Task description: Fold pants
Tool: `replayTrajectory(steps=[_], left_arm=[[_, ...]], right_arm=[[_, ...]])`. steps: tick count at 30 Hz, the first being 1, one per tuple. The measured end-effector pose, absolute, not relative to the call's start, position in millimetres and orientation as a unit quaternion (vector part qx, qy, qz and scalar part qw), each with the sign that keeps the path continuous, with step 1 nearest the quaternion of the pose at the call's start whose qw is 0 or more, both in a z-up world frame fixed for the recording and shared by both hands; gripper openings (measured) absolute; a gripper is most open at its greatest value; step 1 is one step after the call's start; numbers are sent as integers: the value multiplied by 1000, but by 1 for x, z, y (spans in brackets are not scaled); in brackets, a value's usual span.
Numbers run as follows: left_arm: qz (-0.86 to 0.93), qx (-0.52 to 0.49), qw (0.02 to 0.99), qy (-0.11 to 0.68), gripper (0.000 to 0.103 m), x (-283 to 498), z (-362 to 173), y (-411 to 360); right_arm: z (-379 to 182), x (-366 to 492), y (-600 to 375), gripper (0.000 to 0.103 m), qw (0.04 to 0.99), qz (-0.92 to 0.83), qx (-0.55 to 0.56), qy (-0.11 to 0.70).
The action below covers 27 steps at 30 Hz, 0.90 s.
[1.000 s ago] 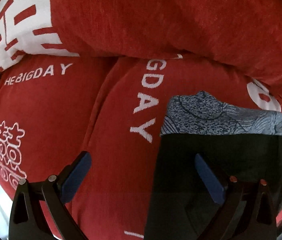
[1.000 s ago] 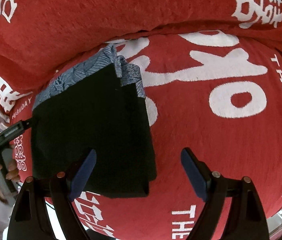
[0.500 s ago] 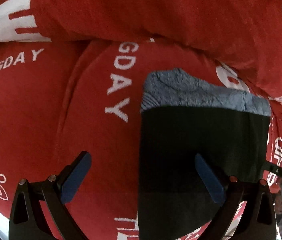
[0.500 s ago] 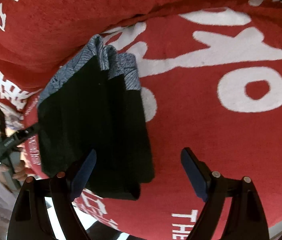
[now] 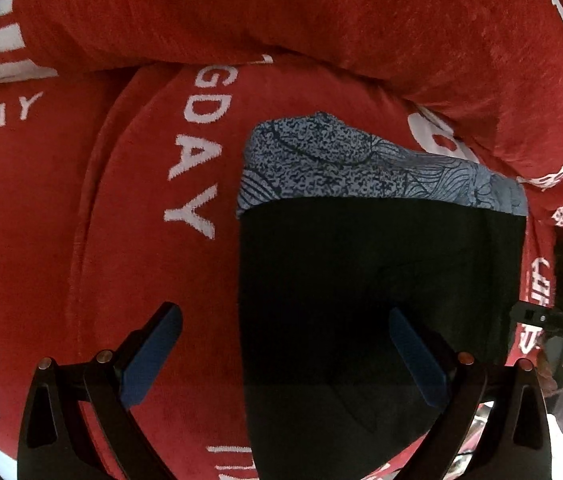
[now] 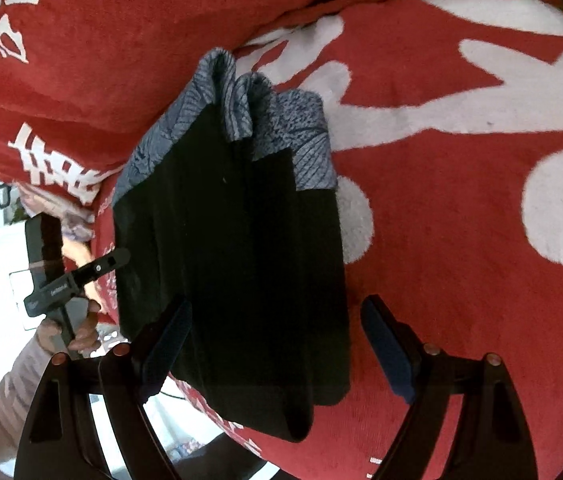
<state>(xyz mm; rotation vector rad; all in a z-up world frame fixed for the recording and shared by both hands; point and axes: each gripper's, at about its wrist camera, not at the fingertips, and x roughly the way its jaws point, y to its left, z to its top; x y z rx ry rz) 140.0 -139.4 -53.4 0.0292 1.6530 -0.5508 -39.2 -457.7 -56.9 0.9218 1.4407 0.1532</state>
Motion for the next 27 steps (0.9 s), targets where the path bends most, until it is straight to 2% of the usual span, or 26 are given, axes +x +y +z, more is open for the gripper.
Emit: replayTrajectory(steps=[8, 10, 11, 14, 17, 20, 27], left_arm=[[-307, -17, 615, 726, 103, 132, -72, -167], [-307, -14, 626, 717, 103, 130, -71, -171], [-306, -16, 630, 713, 102, 130, -70, -171], [-300, -27, 645, 703, 86, 126, -61, -170], [-301, -34, 654, 694, 72, 124, -43, -162], [-309, -38, 655, 688, 67, 120, -29, -155], [-313, -19, 655, 687, 67, 92, 0, -131]], right_arm=[[-71, -28, -465, 89, 651, 121, 441, 606], [-75, -27, -470, 86, 646, 110, 463, 597], [-76, -29, -473, 79, 645, 102, 468, 595], [-73, -34, -473, 63, 647, 91, 468, 595], [-64, -36, -471, 56, 655, 89, 466, 588], [-53, -41, -470, 53, 657, 95, 475, 578], [-27, -69, -444, 52, 647, 112, 494, 570]])
